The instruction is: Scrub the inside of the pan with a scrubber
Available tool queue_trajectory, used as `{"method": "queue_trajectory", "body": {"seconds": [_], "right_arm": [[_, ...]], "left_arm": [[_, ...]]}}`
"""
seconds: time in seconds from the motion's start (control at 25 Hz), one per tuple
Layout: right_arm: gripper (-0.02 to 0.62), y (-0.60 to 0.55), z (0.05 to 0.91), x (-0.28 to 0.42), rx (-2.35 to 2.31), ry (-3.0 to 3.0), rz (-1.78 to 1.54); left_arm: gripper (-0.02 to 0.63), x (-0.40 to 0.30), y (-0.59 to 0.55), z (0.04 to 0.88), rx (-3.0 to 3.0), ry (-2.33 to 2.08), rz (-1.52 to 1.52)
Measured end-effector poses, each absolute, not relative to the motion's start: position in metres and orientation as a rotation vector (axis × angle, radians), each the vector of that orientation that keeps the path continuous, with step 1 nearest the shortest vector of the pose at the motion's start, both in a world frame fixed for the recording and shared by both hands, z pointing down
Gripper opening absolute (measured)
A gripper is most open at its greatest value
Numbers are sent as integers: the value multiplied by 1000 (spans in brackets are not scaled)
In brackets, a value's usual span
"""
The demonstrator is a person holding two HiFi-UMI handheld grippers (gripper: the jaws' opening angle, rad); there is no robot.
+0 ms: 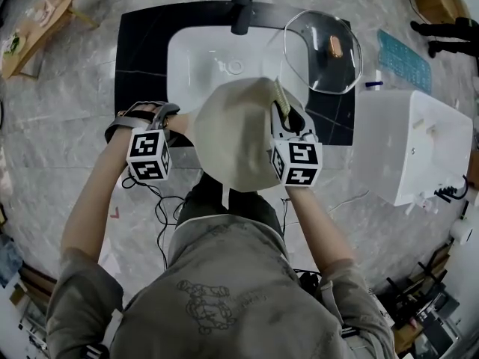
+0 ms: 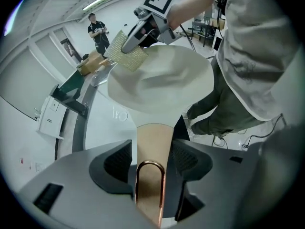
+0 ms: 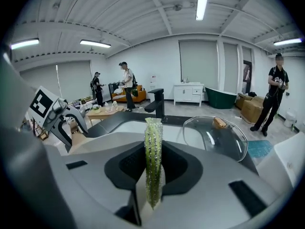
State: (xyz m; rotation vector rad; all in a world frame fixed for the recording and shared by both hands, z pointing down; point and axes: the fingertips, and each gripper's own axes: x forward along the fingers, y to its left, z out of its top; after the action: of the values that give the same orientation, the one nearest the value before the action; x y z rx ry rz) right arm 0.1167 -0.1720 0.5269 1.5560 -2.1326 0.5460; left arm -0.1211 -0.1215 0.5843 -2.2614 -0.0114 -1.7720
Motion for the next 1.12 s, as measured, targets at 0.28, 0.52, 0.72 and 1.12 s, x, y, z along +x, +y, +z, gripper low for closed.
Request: {"method": "queue_trajectory", "body": {"seconds": [0.28, 0.52, 0.72, 1.12], "right_arm": [[80, -175, 557, 100, 1477, -2102, 517], [80, -180, 568, 71, 1381, -2149, 497], [80, -175, 578, 38, 1234, -2222, 512], [81, -120, 581, -37, 784, -2361, 551]], "left_arm": [[247, -121, -119, 599, -2231, -30, -1807], [232, -119, -122, 598, -2226, -33, -1788], [230, -119, -122, 598, -2233, -28, -1778], [230, -118, -121, 598, -2254, -4, -1766]]}}
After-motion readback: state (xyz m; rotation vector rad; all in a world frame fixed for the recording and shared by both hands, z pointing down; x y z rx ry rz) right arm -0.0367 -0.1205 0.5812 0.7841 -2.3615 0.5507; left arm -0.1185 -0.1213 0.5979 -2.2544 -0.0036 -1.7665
